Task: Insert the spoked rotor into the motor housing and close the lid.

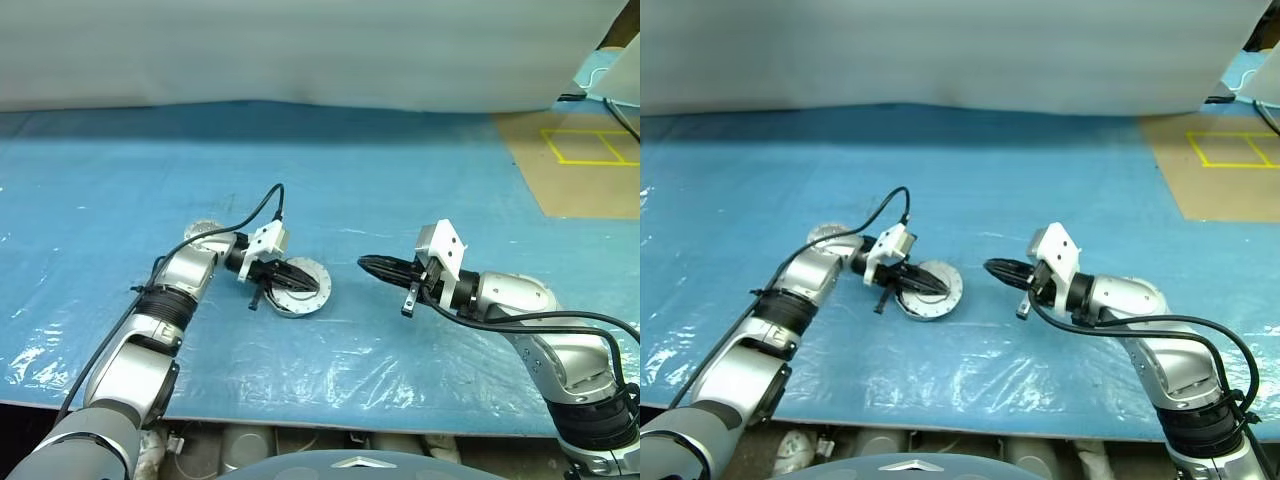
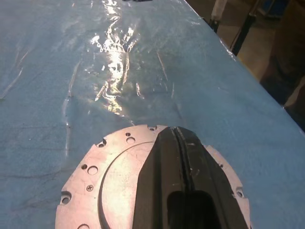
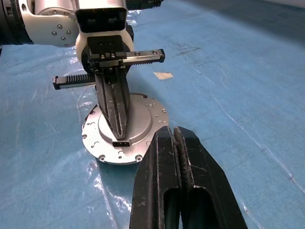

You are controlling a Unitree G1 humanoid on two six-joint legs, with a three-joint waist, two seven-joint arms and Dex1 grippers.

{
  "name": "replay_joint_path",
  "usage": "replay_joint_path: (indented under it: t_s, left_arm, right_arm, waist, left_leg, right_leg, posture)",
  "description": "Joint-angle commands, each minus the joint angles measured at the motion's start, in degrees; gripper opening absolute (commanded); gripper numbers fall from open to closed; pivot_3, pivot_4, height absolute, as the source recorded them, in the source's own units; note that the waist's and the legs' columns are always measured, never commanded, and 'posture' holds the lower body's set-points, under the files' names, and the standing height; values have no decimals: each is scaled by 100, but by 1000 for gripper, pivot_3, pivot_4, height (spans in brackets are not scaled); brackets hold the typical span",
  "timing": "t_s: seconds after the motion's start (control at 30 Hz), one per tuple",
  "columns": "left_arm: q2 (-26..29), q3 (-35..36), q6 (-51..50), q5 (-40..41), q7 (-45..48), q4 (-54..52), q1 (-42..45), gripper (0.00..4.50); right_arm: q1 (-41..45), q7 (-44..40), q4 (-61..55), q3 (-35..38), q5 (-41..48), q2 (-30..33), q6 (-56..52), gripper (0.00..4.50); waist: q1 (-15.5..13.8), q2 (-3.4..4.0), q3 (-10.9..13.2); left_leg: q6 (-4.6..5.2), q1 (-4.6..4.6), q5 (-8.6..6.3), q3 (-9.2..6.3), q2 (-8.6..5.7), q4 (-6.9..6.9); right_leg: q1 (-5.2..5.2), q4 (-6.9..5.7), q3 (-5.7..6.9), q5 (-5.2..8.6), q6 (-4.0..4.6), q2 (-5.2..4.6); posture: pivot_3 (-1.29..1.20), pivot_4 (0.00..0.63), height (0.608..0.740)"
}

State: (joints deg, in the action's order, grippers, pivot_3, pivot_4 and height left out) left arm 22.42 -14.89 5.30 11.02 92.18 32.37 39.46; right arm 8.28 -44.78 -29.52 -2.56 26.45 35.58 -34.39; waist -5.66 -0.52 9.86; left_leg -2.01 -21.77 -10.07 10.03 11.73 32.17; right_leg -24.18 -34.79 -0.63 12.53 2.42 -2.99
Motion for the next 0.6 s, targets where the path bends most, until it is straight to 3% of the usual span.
replay_joint_path:
  t_s: [0.03,0.2,0.3,0.37,0.53,0.6]
  left_arm:
    - [183,-295,540,-300,31,125,-48,0]
    - [193,-393,1216,-295,13,214,-42,0]
    - [-59,197,-263,732,-306,-704,67,0]
    - [11,386,-692,990,-419,-1197,44,0]
    - [597,956,-2207,1852,-881,-2747,-632,0]
    - [941,1009,-2382,1873,-872,-3192,-1031,0]
  right_arm:
    - [34,-19,-46,-61,-64,21,152,33]
    - [69,-71,2,-139,-138,37,186,33]
    - [113,-77,10,-207,-237,52,229,33]
    - [146,-108,-16,-203,-195,53,205,33]
    - [471,-258,122,-473,-264,24,215,33]
    - [688,-355,242,-562,-250,-9,214,33]
  waist:
    - [-1,0,0]
    - [17,12,-7]
    - [10,13,-7]
    - [11,6,-2]
    - [121,15,-7]
    - [161,19,-6]
  left_leg:
    - [0,0,0,0,0,1]
    - [0,29,0,1,1,-2]
    - [0,34,0,3,-2,-2]
    - [0,21,0,3,-1,3]
    - [-1,12,0,3,2,-3]
    - [-2,13,0,3,3,-11]
  right_leg:
    - [1,0,0,0,0,-1]
    - [22,-2,-4,1,-2,0]
    - [27,-5,-4,2,-3,-5]
    - [19,-7,-1,1,-2,-6]
    - [6,-6,-1,4,2,2]
    - [3,-6,0,8,5,3]
  posture:
    - [0,150,740]
    - [0,150,740]
    - [0,150,740]
    - [0,150,740]
    - [0,150,740]
    - [0,150,740]
